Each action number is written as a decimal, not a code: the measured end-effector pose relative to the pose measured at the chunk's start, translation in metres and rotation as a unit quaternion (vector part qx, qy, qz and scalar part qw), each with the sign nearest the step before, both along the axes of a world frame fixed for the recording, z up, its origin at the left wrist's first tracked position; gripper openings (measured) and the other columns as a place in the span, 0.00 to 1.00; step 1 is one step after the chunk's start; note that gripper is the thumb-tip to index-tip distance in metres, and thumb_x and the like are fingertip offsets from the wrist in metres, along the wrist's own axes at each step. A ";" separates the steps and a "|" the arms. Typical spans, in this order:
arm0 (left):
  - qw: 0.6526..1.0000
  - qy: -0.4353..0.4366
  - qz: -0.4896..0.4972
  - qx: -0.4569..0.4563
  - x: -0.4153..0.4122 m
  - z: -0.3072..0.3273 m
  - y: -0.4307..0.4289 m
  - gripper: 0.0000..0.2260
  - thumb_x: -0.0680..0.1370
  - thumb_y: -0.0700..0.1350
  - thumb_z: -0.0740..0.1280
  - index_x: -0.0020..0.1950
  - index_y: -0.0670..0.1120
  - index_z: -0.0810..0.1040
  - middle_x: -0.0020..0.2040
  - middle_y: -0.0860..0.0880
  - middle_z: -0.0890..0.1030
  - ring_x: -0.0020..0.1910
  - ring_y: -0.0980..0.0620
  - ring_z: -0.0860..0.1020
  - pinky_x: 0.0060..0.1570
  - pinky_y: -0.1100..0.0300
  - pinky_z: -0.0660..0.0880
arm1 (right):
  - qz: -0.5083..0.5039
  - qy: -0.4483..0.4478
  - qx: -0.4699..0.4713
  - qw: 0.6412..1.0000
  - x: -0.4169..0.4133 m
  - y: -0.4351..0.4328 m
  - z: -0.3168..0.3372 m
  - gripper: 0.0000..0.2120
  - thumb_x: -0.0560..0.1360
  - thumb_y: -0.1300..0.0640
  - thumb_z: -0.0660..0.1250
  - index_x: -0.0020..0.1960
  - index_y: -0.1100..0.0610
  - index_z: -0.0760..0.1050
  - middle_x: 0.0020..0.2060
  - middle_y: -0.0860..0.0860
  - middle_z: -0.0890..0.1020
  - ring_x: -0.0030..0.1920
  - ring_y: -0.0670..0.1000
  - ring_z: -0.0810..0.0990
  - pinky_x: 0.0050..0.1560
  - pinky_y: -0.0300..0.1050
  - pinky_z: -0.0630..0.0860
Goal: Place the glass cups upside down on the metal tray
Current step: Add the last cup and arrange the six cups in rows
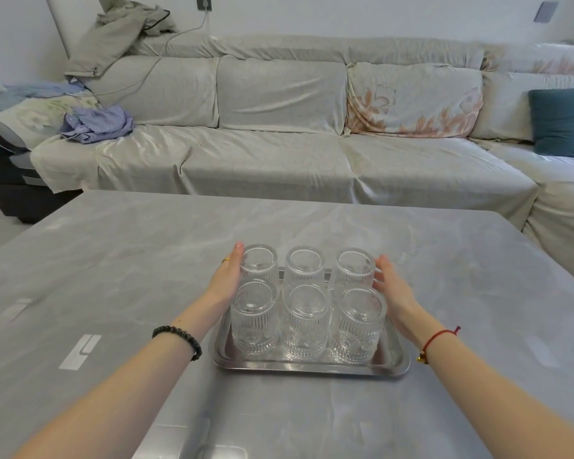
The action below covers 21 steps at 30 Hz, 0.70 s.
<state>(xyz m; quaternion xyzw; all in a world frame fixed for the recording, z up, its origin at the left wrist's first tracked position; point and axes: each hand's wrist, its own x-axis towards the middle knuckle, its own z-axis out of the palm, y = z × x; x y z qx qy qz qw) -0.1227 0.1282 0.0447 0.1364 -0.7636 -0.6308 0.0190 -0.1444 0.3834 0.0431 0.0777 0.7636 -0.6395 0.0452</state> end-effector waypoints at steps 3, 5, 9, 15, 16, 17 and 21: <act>1.000 0.005 -0.007 -0.012 -0.001 -0.001 0.001 0.27 0.77 0.60 0.47 0.70 0.46 0.61 0.72 0.47 0.65 0.69 0.49 0.64 0.61 0.58 0.59 | 0.007 -0.011 0.006 1.000 0.002 -0.002 -0.001 0.24 0.79 0.45 0.44 0.63 0.57 0.69 0.60 0.58 0.74 0.60 0.57 0.72 0.69 0.60 0.63; 1.000 0.006 -0.014 -0.014 -0.001 -0.001 0.001 0.26 0.77 0.60 0.47 0.70 0.46 0.61 0.72 0.47 0.65 0.69 0.49 0.64 0.59 0.59 0.58 | 0.009 -0.012 0.002 1.000 0.003 -0.003 0.000 0.23 0.79 0.46 0.44 0.62 0.57 0.69 0.56 0.56 0.74 0.57 0.56 0.72 0.68 0.59 0.64; 0.999 -0.001 -0.018 -0.033 -0.003 0.001 -0.004 0.27 0.77 0.60 0.47 0.70 0.47 0.62 0.72 0.47 0.65 0.70 0.50 0.64 0.61 0.57 0.58 | 0.020 -0.018 0.012 1.000 -0.001 0.003 0.002 0.24 0.79 0.46 0.43 0.63 0.58 0.69 0.60 0.58 0.74 0.60 0.57 0.72 0.68 0.59 0.63; 0.998 -0.019 -0.056 -0.029 -0.002 0.007 -0.009 0.27 0.77 0.61 0.47 0.70 0.48 0.63 0.71 0.50 0.65 0.68 0.52 0.64 0.59 0.58 0.60 | 0.042 -0.020 -0.006 0.999 -0.005 0.005 0.006 0.22 0.79 0.47 0.46 0.64 0.58 0.68 0.64 0.58 0.73 0.63 0.58 0.71 0.69 0.59 0.62; 0.998 -0.018 -0.059 -0.028 -0.001 0.007 -0.009 0.27 0.77 0.61 0.47 0.70 0.49 0.62 0.72 0.50 0.64 0.69 0.52 0.64 0.61 0.58 0.59 | 0.046 -0.013 0.004 0.999 -0.005 0.005 0.004 0.22 0.79 0.47 0.47 0.64 0.58 0.68 0.64 0.58 0.73 0.63 0.58 0.71 0.68 0.58 0.63; 0.998 -0.014 -0.059 -0.027 0.001 0.006 -0.010 0.27 0.77 0.61 0.48 0.71 0.49 0.60 0.73 0.50 0.63 0.70 0.52 0.63 0.62 0.58 0.59 | 0.046 -0.004 0.016 0.999 -0.003 0.006 0.003 0.22 0.79 0.47 0.48 0.64 0.58 0.67 0.65 0.57 0.72 0.63 0.57 0.71 0.67 0.56 0.64; 0.998 0.016 -0.047 -0.040 0.011 0.005 -0.018 0.25 0.78 0.58 0.49 0.72 0.48 0.57 0.74 0.51 0.59 0.72 0.52 0.59 0.72 0.52 0.54 | 0.034 0.114 0.073 0.990 -0.002 0.010 0.009 0.17 0.78 0.51 0.57 0.65 0.55 0.67 0.65 0.53 0.72 0.61 0.50 0.71 0.60 0.47 0.68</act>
